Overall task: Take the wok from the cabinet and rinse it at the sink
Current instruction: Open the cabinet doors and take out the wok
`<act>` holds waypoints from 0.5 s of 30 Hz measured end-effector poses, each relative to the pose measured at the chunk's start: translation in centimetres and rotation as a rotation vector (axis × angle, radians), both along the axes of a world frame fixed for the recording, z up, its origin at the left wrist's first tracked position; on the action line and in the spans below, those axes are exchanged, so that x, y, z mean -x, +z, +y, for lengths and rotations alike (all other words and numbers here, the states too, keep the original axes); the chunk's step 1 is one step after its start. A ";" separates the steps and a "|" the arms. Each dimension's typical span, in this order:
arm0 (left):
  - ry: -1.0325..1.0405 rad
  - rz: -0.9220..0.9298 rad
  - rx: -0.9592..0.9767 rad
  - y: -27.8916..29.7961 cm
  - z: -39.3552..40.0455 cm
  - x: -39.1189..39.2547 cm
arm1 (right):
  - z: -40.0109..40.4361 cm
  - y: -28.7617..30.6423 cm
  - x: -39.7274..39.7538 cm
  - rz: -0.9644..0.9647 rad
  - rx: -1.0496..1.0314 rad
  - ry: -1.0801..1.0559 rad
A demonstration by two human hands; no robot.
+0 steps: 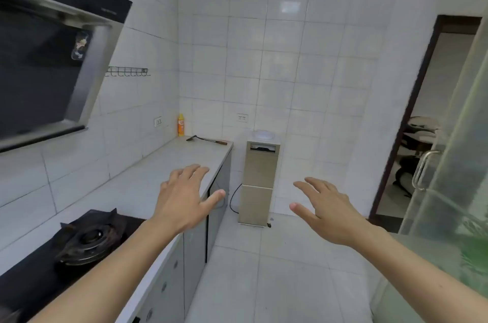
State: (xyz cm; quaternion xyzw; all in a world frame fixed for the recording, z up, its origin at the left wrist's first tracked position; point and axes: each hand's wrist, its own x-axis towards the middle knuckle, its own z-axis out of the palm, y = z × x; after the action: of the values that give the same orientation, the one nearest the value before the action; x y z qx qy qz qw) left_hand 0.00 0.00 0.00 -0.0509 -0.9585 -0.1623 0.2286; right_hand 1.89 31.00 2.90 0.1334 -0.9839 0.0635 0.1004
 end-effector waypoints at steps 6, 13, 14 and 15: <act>-0.032 -0.023 -0.021 -2.5 0.4 3.0 | 0.0 -1.2 2.3 0.005 -0.022 0.004; -0.069 -0.050 -0.007 -2.5 4.9 8.8 | 3.2 -2.5 7.8 0.041 0.045 0.003; -0.065 -0.059 0.012 -2.5 5.7 9.9 | 3.9 -2.8 8.9 0.042 0.042 -0.002; -0.055 -0.060 0.031 -2.4 6.5 11.2 | 4.8 -3.1 10.1 0.047 0.040 -0.010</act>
State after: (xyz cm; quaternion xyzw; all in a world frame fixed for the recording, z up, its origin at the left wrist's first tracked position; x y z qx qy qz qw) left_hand -11.24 6.47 -2.37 -0.0761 -0.9656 -0.1550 0.1942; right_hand -8.20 35.76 -0.16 0.1280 -0.9805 0.0794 0.1264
